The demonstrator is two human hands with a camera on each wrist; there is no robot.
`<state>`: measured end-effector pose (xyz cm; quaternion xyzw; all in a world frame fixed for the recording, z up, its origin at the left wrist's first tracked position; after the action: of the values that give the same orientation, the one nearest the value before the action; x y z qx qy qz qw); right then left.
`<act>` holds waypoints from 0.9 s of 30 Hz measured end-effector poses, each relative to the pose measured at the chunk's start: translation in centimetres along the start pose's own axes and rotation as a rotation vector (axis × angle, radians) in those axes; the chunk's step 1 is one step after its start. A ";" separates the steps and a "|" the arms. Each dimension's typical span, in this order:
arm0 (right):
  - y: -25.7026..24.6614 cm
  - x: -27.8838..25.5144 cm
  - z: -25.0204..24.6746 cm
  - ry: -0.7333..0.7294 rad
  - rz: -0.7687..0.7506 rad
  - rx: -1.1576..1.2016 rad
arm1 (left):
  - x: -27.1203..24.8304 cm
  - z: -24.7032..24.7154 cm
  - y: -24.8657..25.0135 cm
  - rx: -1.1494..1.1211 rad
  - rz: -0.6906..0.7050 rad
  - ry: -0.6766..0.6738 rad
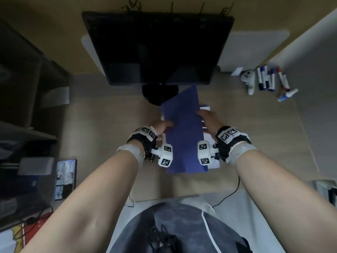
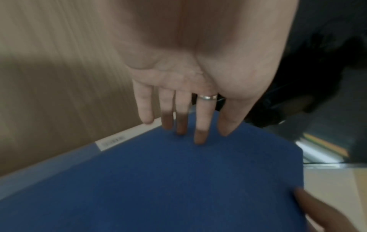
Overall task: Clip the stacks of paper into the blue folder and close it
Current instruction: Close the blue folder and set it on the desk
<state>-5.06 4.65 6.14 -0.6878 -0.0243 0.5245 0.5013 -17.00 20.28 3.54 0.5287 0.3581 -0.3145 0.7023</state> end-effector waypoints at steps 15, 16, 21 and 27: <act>11.8 10.0 -9.9 0.126 0.341 -0.317 | 9.6 1.4 -3.9 -0.168 -0.183 0.166; 13.1 11.1 -10.6 0.096 0.380 -0.351 | 9.9 1.7 -4.1 -0.148 -0.185 0.198; 10.7 8.8 -9.8 0.037 0.401 -0.475 | 9.5 2.6 -3.2 0.028 -0.236 0.306; 9.7 8.7 -10.1 -0.025 0.455 -0.608 | 8.1 3.9 -2.6 0.026 -0.241 0.414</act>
<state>1.54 -2.02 -7.40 -0.7866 -0.0314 0.5995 0.1445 -14.03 15.36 -3.87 0.5445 0.5510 -0.2854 0.5643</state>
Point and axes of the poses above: each hand's wrist, its own x-axis towards the middle knuckle, its own z-axis out of the palm, y = z × x, the point moved 1 cm from there along x, towards the middle knuckle, and after that the axes turned 15 degrees about -y, right-handed, at the moved point
